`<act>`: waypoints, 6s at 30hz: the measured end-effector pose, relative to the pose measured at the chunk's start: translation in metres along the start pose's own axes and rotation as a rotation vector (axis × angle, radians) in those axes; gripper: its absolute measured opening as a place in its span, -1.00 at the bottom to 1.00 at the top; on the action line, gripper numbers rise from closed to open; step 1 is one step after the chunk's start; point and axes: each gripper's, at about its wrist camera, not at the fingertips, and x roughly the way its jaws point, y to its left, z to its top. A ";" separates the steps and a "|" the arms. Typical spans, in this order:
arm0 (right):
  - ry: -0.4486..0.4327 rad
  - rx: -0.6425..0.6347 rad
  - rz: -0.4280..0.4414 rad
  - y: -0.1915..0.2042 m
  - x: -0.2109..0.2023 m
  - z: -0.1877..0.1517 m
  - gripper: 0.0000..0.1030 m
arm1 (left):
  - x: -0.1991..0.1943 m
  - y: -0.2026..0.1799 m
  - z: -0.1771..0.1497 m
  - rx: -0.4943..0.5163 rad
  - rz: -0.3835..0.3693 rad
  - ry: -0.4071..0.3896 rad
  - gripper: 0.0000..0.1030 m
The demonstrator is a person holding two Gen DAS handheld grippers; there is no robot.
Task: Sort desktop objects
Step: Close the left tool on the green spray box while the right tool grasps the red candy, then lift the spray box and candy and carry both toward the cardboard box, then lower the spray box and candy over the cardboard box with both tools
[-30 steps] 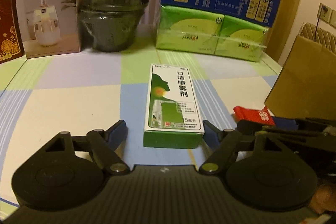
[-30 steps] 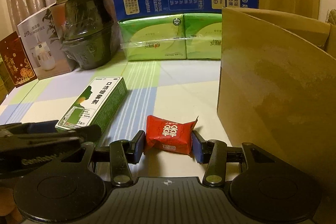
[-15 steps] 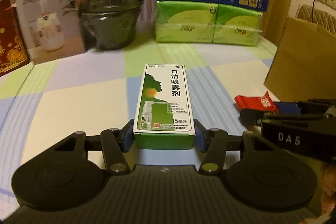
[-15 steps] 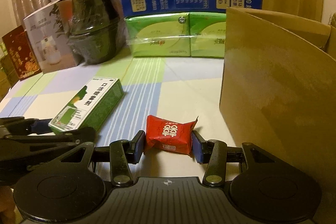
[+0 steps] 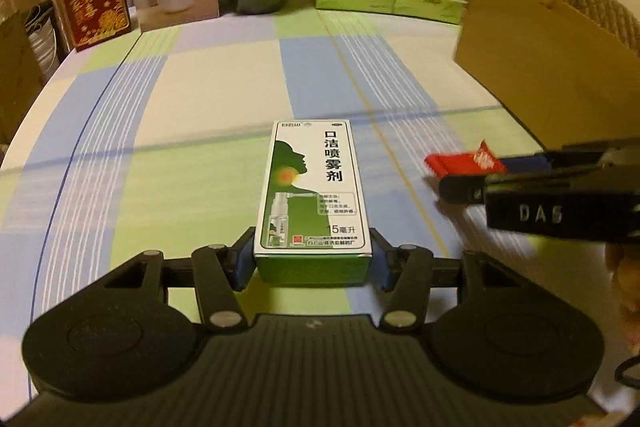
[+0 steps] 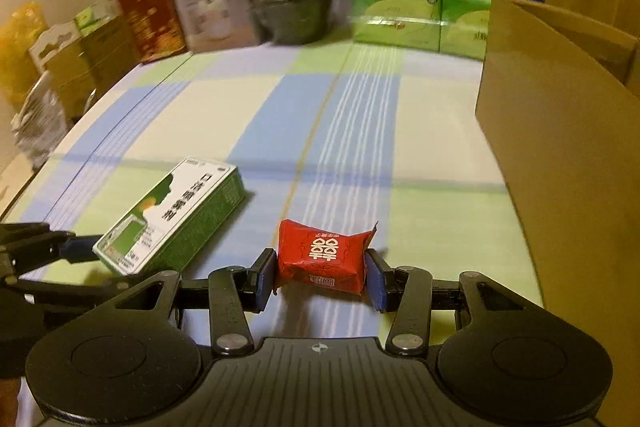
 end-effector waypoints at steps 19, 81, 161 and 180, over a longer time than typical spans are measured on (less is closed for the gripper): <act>-0.081 -0.038 -0.088 0.022 -0.025 -0.060 0.18 | -0.016 0.003 -0.018 -0.028 -0.005 -0.031 0.30; -0.118 -0.007 -0.144 0.013 -0.029 -0.052 -0.15 | 0.000 -0.004 -0.012 -0.070 0.008 -0.012 -0.01; -0.236 0.142 -0.343 -0.167 -0.324 -0.085 -0.15 | -0.189 -0.284 -0.003 0.002 -0.197 -0.092 -0.01; -0.241 0.057 -0.328 -0.201 -0.314 -0.039 -0.15 | -0.158 -0.310 0.040 -0.044 -0.218 -0.103 -0.01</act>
